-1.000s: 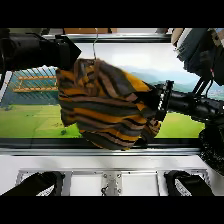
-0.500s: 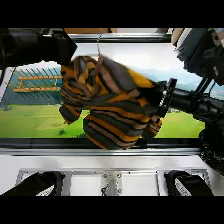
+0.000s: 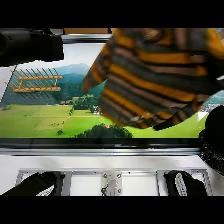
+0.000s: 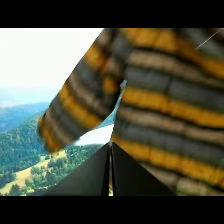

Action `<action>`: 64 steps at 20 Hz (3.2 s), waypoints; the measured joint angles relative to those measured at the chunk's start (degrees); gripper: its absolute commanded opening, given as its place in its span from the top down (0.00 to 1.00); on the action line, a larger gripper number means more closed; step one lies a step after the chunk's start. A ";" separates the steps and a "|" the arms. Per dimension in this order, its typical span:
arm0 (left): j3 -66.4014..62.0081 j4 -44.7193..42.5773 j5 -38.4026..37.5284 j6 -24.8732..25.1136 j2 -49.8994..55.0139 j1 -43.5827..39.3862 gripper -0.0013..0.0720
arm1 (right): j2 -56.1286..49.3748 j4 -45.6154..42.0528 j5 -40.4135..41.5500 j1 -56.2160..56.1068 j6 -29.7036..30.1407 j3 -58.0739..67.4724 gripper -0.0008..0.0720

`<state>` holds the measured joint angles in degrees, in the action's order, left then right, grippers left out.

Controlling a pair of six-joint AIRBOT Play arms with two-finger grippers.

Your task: Fold the clothes and pants, and hang the long-sleeved shirts on hangers.

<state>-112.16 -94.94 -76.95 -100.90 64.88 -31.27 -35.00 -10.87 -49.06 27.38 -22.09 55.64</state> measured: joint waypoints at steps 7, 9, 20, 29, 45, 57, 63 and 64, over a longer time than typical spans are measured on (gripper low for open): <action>0.00 0.02 0.02 0.70 3.45 0.00 0.97 | 7.41 -16.96 10.12 20.76 -12.87 0.26 0.98; 0.00 0.02 0.02 1.49 4.39 0.00 0.97 | 8.31 -27.91 13.14 24.13 -21.11 0.33 0.98; -0.02 0.00 0.72 4.83 7.48 0.02 0.97 | -2.64 -63.01 22.29 32.22 -49.72 18.56 0.98; -0.02 0.00 0.83 5.05 7.63 0.02 0.97 | -12.66 -71.19 23.04 32.50 -51.49 33.46 0.98; -0.02 0.02 0.79 5.01 7.63 0.02 0.97 | -14.29 -75.49 22.21 38.56 -56.50 34.64 0.98; -0.02 0.20 0.42 5.03 7.63 0.02 0.97 | -16.39 -75.06 15.10 46.93 -62.31 34.67 0.98; -0.02 0.17 0.42 5.05 7.63 0.02 0.97 | -16.79 -74.99 12.11 47.45 -62.62 34.64 0.98; -0.02 0.17 0.42 5.07 7.63 0.02 0.97 | -16.79 -74.99 11.91 47.50 -62.60 34.64 0.96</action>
<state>-112.18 -94.76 -76.53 -95.83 72.51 -31.24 -51.79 -85.86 -37.15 74.87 -84.68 90.28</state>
